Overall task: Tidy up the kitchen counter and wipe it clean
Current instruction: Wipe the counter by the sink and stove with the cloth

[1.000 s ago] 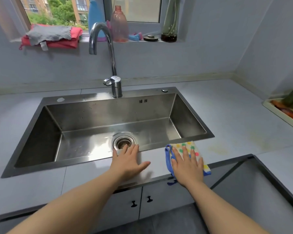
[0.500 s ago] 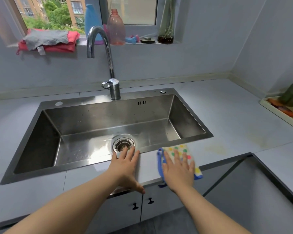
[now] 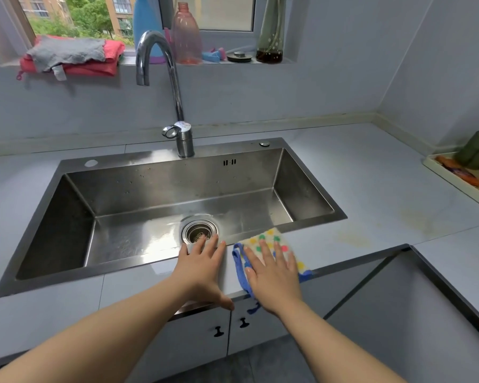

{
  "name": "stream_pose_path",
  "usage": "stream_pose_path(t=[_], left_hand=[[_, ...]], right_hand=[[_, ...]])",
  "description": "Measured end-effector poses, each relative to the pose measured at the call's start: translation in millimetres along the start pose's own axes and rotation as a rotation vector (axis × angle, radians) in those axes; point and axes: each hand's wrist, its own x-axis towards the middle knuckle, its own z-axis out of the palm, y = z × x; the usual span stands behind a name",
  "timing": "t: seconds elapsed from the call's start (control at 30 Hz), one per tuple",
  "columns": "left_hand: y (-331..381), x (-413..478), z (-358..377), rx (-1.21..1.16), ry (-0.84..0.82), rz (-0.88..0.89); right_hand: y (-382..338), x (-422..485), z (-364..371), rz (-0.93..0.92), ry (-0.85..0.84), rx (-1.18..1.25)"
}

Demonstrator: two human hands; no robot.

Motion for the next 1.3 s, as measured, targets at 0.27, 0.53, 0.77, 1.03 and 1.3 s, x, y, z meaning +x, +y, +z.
stream_pose_path(t=[0.27, 0.53, 0.77, 1.03, 1.3], left_hand=[[2.4, -0.1, -2.3, -0.021, -0.036, -0.015], [27.7, 17.1, -12.1, -0.044, -0.042, 0.028], [51.6, 31.8, -14.2, -0.140, -0.041, 0.038], [65.8, 54.7, -28.5, -0.063, -0.106, 0.107], [85.2, 90.5, -42.0, -0.023, -0.108, 0.281]], right_hand=[[71.6, 14.5, -14.1, 0.341, 0.038, 0.029], [60.6, 15.0, -9.3, 0.077, 0.031, -0.024], [75.9, 11.8, -14.1, 0.301, 0.048, 0.073], [146.5, 15.8, -21.0, 0.381, 0.042, 0.033], [107.9, 35.9, -16.7, 0.334, 0.082, 0.037]])
